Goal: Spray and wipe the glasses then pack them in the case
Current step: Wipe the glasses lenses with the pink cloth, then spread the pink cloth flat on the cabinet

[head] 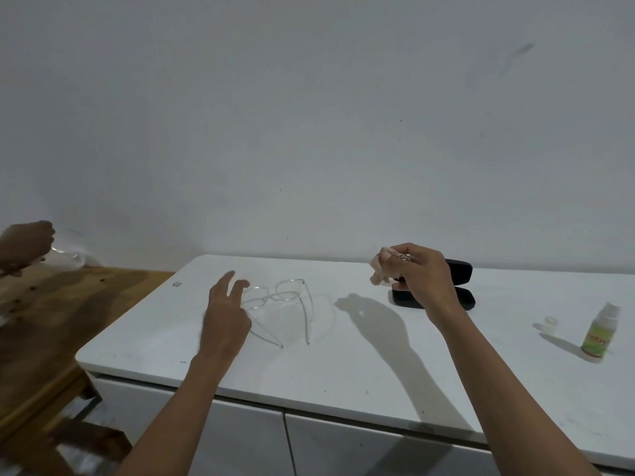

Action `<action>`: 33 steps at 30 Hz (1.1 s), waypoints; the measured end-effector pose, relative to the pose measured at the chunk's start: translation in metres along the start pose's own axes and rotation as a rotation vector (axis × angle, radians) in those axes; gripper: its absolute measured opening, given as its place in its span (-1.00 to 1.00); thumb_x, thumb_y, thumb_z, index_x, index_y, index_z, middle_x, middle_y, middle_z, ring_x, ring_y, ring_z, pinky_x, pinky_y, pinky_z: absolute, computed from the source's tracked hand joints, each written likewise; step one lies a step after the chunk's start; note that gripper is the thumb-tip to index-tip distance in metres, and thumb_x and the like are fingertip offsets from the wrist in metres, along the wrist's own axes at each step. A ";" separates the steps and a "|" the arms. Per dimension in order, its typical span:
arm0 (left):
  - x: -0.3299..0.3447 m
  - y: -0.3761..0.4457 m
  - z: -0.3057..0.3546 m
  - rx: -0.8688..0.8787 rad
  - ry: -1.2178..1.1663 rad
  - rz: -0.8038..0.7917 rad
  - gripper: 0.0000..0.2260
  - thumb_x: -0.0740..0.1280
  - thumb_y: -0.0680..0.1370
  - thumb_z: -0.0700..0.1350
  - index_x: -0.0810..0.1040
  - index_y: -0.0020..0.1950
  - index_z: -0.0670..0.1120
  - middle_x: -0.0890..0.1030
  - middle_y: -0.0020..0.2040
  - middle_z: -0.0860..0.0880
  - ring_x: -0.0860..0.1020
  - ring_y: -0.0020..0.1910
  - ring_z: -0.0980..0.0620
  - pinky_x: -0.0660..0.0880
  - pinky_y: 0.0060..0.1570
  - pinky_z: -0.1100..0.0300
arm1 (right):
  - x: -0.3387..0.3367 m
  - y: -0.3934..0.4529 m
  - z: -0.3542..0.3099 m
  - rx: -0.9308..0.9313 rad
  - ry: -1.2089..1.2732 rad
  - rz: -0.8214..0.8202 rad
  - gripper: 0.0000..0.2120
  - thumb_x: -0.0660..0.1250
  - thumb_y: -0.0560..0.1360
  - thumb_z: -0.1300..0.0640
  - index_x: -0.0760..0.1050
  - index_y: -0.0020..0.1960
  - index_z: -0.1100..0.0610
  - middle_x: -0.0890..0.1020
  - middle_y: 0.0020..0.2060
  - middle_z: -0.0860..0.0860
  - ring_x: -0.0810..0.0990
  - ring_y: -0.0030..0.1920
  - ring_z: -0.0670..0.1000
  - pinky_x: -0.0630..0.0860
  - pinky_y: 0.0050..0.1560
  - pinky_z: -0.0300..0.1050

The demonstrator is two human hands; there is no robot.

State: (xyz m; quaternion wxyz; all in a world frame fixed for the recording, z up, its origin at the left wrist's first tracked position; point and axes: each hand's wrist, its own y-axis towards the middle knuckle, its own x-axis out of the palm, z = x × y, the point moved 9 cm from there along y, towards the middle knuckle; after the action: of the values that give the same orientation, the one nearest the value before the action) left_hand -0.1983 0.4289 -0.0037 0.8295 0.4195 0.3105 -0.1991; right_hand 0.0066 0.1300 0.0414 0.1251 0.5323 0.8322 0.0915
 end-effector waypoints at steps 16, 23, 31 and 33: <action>0.027 0.017 0.217 -0.076 -0.648 -0.342 -0.78 0.56 0.43 -0.01 0.69 0.03 0.00 0.74 -0.16 0.05 0.68 -0.14 0.17 0.52 -0.17 0.25 | -0.017 -0.011 -0.041 -0.015 -0.132 0.016 -0.65 0.33 0.59 -0.23 0.72 -0.27 -0.15 0.77 -0.32 -0.06 0.76 -0.23 -0.10 0.56 -0.16 -0.14; 0.034 0.017 0.239 -0.241 -1.016 -0.464 -0.97 0.49 0.47 -0.19 0.74 -0.15 -0.09 0.76 -0.18 -0.03 0.72 -0.16 0.04 0.66 -0.10 0.07 | -0.033 -0.013 -0.046 0.054 -0.261 -0.068 -0.45 0.20 0.63 -0.30 0.72 -0.10 0.12 0.78 -0.31 0.02 0.78 -0.20 -0.03 0.61 -0.18 -0.13; 0.020 0.029 0.250 -0.289 -0.982 -0.441 -0.92 0.40 0.41 -0.27 0.69 -0.22 -0.16 0.70 -0.26 -0.13 0.72 -0.21 -0.03 0.70 -0.21 0.06 | -0.074 -0.019 -0.069 -0.110 -0.483 0.142 -0.54 0.36 0.48 -0.39 0.65 0.21 -0.13 0.72 0.00 -0.08 0.72 -0.03 -0.02 0.64 -0.03 -0.06; 0.018 0.030 0.256 -0.249 -0.960 -0.488 -0.93 0.41 0.41 -0.28 0.69 -0.21 -0.16 0.68 -0.32 -0.06 0.71 -0.27 0.00 0.68 -0.25 0.11 | -0.074 -0.019 -0.077 -0.152 -0.331 0.115 -0.67 0.51 0.40 -0.30 0.67 0.01 -0.11 0.75 -0.18 -0.10 0.72 -0.22 -0.12 0.62 -0.27 -0.20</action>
State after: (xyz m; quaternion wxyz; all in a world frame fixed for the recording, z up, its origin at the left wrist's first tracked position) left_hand -0.0780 0.2348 0.1182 0.8510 0.0963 0.0067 -0.5163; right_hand -0.0041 0.0533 0.1174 0.2944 0.5760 0.7592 0.0723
